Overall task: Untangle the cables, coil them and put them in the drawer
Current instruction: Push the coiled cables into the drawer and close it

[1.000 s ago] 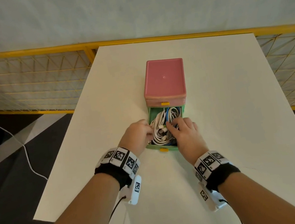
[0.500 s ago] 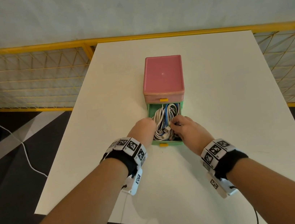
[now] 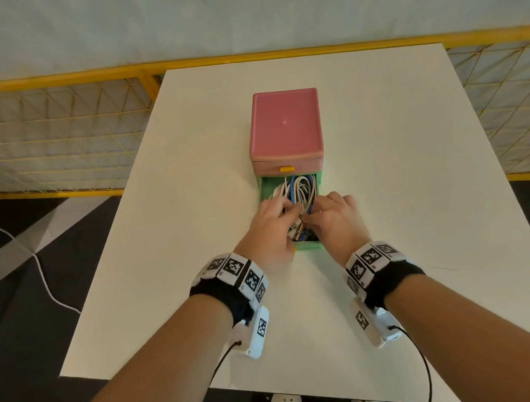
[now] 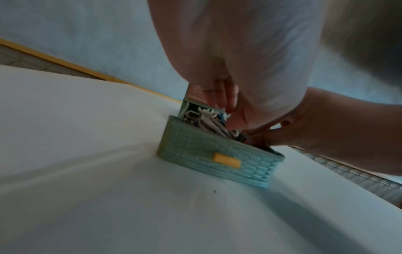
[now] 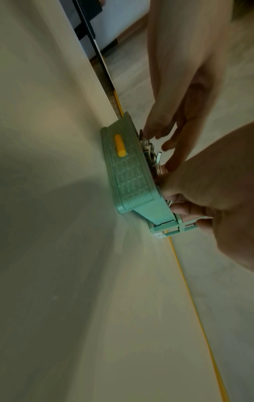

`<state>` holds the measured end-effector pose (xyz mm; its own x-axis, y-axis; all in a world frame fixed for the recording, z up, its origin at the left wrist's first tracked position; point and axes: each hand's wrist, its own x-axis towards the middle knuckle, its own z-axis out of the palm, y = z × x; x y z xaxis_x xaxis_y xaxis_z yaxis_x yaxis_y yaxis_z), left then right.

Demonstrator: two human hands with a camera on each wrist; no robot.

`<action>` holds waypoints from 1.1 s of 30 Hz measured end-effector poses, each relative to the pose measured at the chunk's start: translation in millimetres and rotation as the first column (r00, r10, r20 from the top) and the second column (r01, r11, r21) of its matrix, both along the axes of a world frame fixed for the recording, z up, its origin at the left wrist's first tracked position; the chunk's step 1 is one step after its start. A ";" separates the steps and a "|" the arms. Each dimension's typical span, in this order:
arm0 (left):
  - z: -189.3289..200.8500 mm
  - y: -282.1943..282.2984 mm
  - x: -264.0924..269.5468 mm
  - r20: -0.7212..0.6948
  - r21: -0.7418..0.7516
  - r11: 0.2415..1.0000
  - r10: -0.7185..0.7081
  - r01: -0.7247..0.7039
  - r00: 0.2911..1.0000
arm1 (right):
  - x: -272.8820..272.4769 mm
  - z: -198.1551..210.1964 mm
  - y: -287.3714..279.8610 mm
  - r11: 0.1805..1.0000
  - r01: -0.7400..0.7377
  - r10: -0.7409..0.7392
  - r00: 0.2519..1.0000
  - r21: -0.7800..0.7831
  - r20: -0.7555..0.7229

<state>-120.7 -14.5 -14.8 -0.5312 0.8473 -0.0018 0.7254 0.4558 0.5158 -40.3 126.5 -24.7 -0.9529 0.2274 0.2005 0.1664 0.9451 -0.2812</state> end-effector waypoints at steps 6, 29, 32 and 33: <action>-3.2 2.6 -2.5 0.072 -0.018 0.994 -0.110 0.112 0.991 | 19.3 -5.4 1.1 0.861 0.126 -0.156 0.987 -0.493 -0.021; 59.2 -12.0 -55.4 0.122 0.132 0.938 0.306 -0.321 0.944 | 9.0 8.5 -39.3 0.952 -0.235 0.107 0.857 0.196 0.504; 73.5 6.9 -72.1 -0.037 0.057 0.974 0.221 -0.218 0.975 | 3.4 14.0 -37.1 0.943 -0.268 0.135 0.851 0.199 0.507; 76.9 15.1 -74.7 -0.046 -0.036 0.986 0.159 -0.161 0.986 | 2.3 14.8 -34.8 0.945 -0.270 0.148 0.853 0.182 0.501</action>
